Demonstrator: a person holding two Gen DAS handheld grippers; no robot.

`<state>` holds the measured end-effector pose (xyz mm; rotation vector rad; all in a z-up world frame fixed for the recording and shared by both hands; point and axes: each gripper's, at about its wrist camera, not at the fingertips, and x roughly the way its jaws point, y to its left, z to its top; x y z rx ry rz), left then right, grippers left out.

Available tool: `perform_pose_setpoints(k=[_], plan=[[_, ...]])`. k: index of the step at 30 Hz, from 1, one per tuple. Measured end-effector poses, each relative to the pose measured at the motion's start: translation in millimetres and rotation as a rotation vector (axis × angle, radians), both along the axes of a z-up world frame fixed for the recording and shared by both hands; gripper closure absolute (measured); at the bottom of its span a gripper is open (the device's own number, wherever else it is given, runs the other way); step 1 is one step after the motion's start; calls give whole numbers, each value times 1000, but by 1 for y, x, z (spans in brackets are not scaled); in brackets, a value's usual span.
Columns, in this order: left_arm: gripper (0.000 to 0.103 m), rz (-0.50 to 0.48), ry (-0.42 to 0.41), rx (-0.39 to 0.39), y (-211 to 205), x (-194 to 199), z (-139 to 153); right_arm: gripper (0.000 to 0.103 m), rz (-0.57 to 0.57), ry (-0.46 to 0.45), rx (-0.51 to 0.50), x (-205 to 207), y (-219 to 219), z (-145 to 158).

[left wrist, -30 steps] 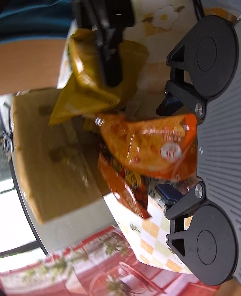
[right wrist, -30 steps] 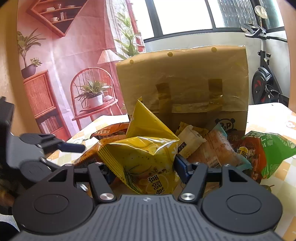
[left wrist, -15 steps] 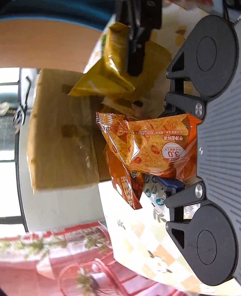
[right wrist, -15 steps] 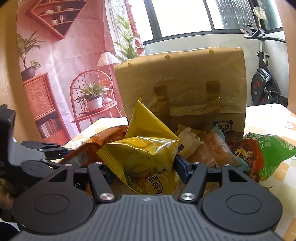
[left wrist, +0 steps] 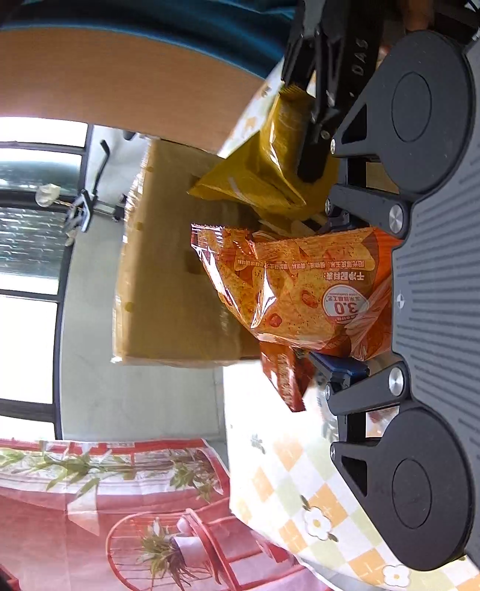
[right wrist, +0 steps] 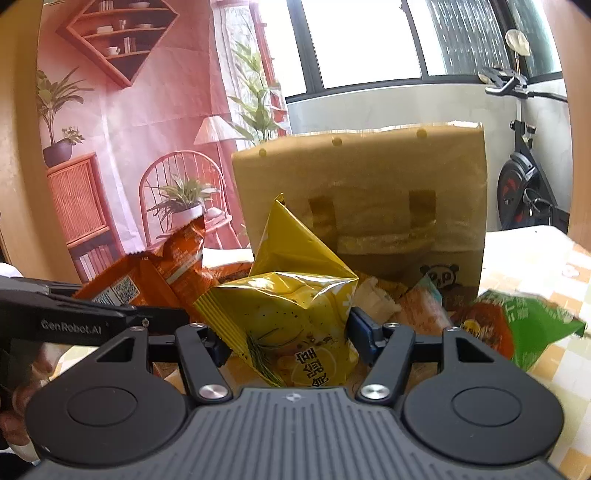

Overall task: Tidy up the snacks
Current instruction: 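Grasp the orange bread packet with the left tool while the right tool grasps the yellow chip bag, then carry both packets over the box and release them inside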

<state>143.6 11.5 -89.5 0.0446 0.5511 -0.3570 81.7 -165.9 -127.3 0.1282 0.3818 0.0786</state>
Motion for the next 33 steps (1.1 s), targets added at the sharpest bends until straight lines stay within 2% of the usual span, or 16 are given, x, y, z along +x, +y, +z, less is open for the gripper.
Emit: perform_pose_setpoints(k=[7,15,25,33], plan=[[41,-45,15,-31,-10,8,7,39,-6,-24,-42,-1,-3,18],[41,-83,3,-51,-16,5,11,39,-37,-23,-25,-9,-12,24],[41,-77,-18,-82,-14,4,21,39,-53,-8,8,-9,-16,25],[41,-70,-47,-119,-15,14,41,39,-41,-34,11,1,-23,51]])
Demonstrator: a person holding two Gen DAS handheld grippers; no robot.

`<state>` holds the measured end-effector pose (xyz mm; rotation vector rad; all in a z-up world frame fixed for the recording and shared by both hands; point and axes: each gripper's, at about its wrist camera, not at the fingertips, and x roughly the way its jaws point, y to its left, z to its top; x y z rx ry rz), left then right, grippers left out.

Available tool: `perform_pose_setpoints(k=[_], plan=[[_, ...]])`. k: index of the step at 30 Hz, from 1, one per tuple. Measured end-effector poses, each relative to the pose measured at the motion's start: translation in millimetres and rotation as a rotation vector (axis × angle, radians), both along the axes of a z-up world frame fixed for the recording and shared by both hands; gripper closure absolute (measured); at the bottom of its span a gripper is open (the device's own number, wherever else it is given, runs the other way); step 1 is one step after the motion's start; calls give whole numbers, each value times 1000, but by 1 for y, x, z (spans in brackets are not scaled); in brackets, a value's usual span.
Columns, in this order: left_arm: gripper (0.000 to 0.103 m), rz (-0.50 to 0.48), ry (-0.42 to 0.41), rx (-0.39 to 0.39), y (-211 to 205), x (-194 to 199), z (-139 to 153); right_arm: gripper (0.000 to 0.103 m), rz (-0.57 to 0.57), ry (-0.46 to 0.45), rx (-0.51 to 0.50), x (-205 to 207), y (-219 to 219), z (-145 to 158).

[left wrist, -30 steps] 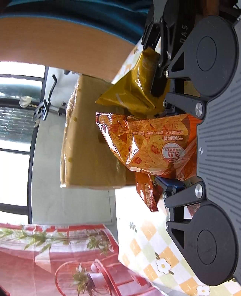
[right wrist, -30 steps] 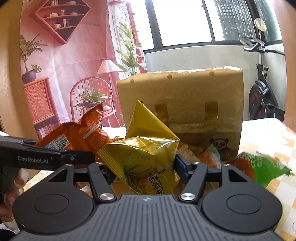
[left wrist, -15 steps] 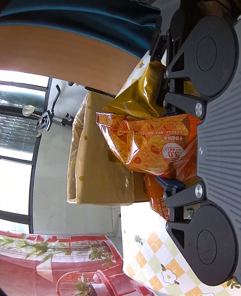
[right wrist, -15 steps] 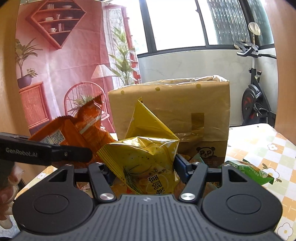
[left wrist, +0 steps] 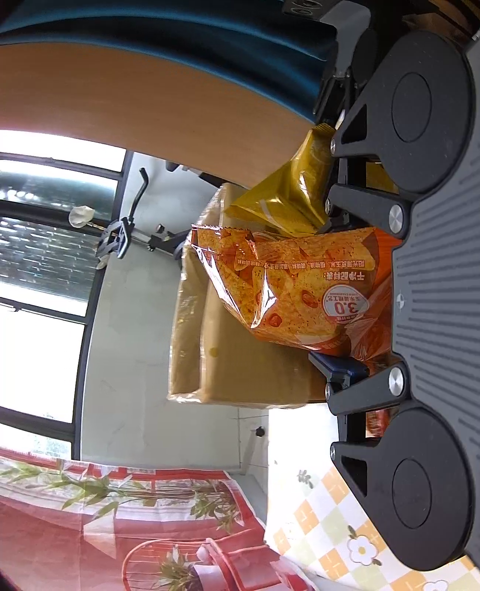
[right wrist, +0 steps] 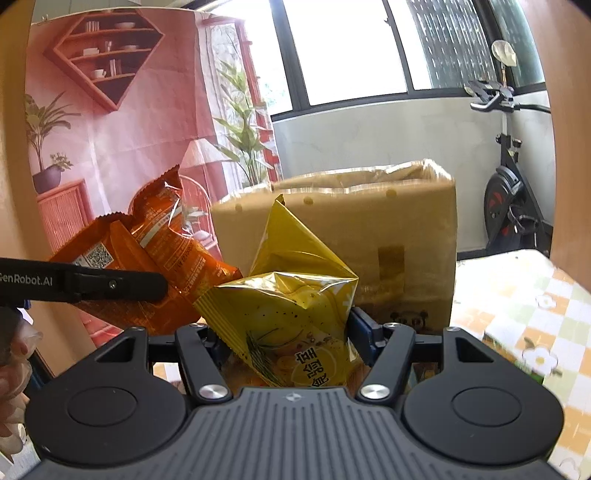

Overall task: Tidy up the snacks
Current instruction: 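Carry both packets over the box and release them inside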

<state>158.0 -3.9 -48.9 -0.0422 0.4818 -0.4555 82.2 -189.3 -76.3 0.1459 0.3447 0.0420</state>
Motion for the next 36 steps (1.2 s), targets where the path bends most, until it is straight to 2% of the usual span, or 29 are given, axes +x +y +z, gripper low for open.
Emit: perform_pose_setpoints(k=[5,19,29,36], plan=[[41,-1,-19,-17,-4,9,13,39,13,-33,-9,12,-5,26],[41,9,-139,-23,-15,32,64,39,67,-74,-45,57,-17,98],[41,-11,-177,-33,-31,54,88,39,71,-91,-86,86,-27,133],[41,-16,-203,-4,-37,75,100,39,65,-84,-99,109,-41,149]])
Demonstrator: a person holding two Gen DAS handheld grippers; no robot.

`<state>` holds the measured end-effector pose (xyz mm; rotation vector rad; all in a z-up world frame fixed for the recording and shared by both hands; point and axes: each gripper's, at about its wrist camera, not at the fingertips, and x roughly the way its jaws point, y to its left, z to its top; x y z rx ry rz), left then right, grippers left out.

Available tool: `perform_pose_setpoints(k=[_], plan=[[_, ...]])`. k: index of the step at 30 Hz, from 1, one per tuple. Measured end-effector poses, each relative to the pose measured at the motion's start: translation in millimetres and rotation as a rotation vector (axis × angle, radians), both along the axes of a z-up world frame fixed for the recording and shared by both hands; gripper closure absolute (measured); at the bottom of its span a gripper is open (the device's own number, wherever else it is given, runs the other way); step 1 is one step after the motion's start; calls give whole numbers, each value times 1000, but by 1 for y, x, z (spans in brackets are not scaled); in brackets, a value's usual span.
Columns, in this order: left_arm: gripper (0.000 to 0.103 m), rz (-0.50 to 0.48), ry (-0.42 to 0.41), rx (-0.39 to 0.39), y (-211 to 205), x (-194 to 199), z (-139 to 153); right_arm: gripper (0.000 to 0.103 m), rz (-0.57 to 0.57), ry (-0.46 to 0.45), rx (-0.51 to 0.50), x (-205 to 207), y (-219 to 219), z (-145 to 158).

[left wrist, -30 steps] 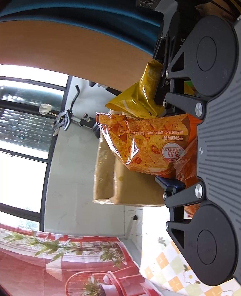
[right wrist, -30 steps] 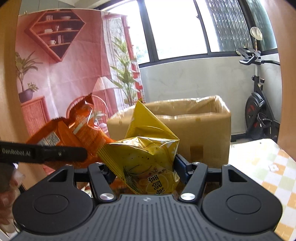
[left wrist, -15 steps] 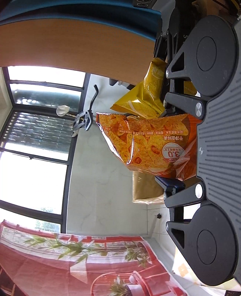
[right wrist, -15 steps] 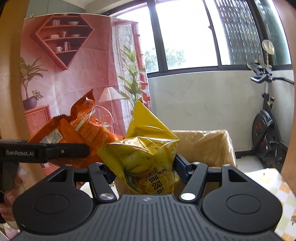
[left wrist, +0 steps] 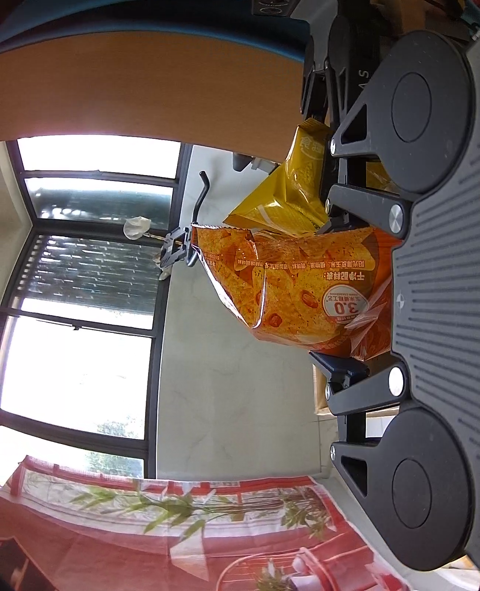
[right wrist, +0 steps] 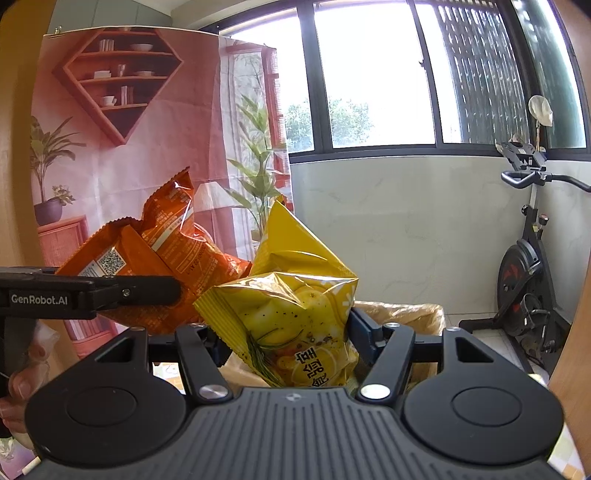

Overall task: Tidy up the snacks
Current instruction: 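Carry both packets over the box and release them inside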

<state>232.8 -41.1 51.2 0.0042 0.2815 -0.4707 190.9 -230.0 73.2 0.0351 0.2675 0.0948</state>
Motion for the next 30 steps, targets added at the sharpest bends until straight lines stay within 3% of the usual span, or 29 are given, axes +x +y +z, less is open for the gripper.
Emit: perform_pose_setpoints(k=[12,30], plan=[[41,28,20,8,-2,49,10,39,-25,34,-12,52,-24,13],[41,82,103,11,7,96,5,39,-59,103,7,102,-54,-5]])
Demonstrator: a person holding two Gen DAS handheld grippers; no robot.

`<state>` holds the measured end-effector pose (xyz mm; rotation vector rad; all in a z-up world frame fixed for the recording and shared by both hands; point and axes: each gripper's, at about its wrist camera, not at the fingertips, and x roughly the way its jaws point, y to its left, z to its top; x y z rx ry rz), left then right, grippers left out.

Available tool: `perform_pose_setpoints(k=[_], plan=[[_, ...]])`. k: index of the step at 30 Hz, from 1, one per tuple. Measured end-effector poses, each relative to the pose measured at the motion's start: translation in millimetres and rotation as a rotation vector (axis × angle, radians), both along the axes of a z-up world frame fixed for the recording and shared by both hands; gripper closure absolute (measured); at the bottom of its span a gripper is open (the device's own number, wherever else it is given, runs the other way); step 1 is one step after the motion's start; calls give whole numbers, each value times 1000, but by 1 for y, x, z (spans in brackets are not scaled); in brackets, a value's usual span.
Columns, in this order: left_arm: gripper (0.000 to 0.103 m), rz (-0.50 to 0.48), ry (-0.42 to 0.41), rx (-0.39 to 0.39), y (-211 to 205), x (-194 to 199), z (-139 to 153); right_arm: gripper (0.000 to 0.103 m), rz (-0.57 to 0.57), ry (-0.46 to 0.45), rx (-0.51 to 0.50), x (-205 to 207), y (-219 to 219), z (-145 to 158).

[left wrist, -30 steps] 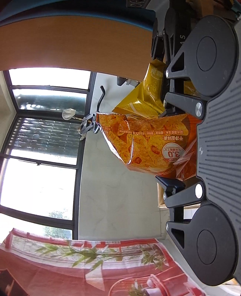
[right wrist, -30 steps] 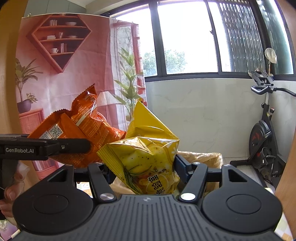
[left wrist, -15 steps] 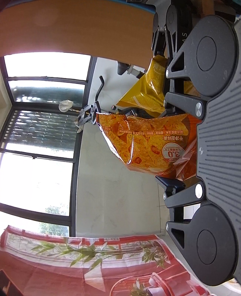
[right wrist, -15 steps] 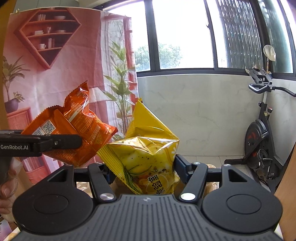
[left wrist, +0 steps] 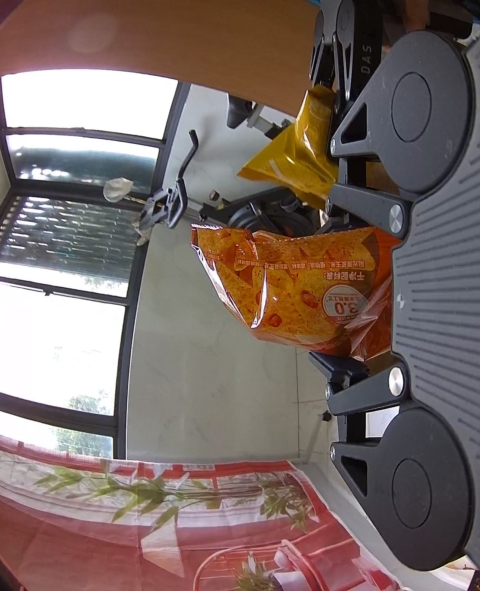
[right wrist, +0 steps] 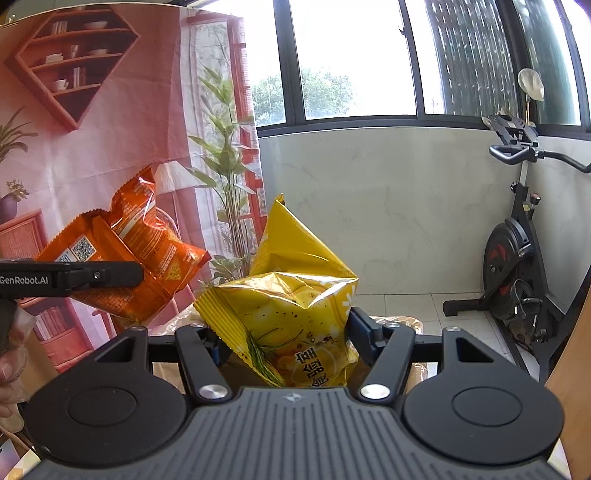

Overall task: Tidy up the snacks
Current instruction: 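Carry both packets over the box and release them inside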

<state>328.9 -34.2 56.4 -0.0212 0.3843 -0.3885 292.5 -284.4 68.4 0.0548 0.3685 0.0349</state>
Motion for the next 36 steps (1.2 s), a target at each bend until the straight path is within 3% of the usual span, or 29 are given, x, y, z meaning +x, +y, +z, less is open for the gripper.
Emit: perform_pose_setpoints(k=[10,18,27,36], plan=[[41,34,52,19,5,19,-9,39,-33,25,61,19,-17,-8],[41,-6,132,59,-8,30,-28,39,-46,93,80,31,-21,-27],[41,-5,161,99,-11,38,-41,39,-18,145,135,40,-21,-39],[28,37,133,132,-4,39,-39,39,-4,177,188,51,-14,-51]])
